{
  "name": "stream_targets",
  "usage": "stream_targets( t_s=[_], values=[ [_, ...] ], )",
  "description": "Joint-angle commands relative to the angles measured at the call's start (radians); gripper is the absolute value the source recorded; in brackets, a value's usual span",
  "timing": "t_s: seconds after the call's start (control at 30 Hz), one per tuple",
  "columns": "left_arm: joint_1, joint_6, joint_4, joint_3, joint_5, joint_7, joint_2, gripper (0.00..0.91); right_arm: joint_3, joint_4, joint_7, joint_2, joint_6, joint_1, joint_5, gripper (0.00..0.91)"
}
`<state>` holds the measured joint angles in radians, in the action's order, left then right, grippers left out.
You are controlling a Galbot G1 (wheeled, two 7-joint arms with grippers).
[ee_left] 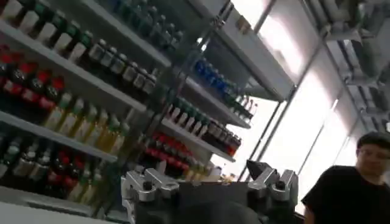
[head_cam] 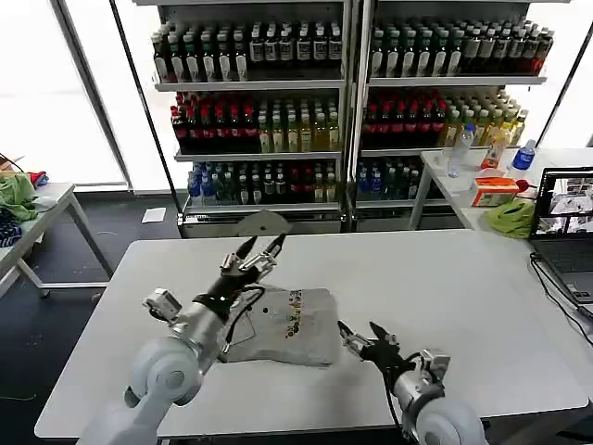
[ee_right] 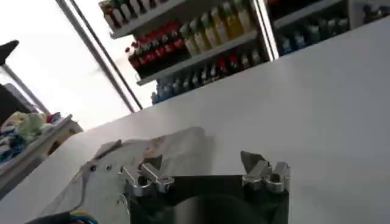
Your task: Fold and organize the clothes.
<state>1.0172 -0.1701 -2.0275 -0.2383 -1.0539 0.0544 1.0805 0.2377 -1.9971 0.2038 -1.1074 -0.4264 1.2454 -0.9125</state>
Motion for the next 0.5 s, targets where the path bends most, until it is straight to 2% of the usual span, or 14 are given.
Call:
stream_targets(
  t_s=[0.03, 0.2, 0.23, 0.27, 0.3, 0.37, 0.5],
  values=[
    [0.120, 0.045, -0.039, -0.183, 0.046, -0.036, -0.009, 0.907, -0.202, 0.210, 0.015, 0.020, -0.089, -0.279, -0.202, 0.907],
    [0.144, 0.056, -0.030, -0.210, 0.044, -0.042, 0.004, 0.907, -0.267, 0.296, 0.012, 0.002, -0.088, -0.352, -0.204, 0.907],
    [0.145, 0.056, -0.029, -0.212, 0.045, -0.042, 0.006, 0.907, -0.272, 0.303, 0.017, -0.005, -0.088, -0.357, -0.200, 0.766],
    [0.146, 0.056, -0.029, -0.214, 0.046, -0.041, 0.007, 0.907, -0.280, 0.321, 0.034, -0.018, -0.092, -0.369, -0.170, 0.554],
    [0.147, 0.055, -0.030, -0.217, 0.048, -0.039, 0.008, 0.907, -0.283, 0.328, 0.037, -0.025, -0.090, -0.372, -0.156, 0.262],
    [0.148, 0.053, -0.029, -0.226, 0.057, -0.029, 0.011, 0.907, -0.298, 0.334, 0.035, -0.023, -0.094, -0.379, -0.152, 0.000],
    [0.153, 0.050, -0.012, -0.238, 0.052, -0.017, 0.019, 0.907, -0.312, 0.331, 0.031, -0.025, -0.098, -0.375, -0.141, 0.000]
  ],
)
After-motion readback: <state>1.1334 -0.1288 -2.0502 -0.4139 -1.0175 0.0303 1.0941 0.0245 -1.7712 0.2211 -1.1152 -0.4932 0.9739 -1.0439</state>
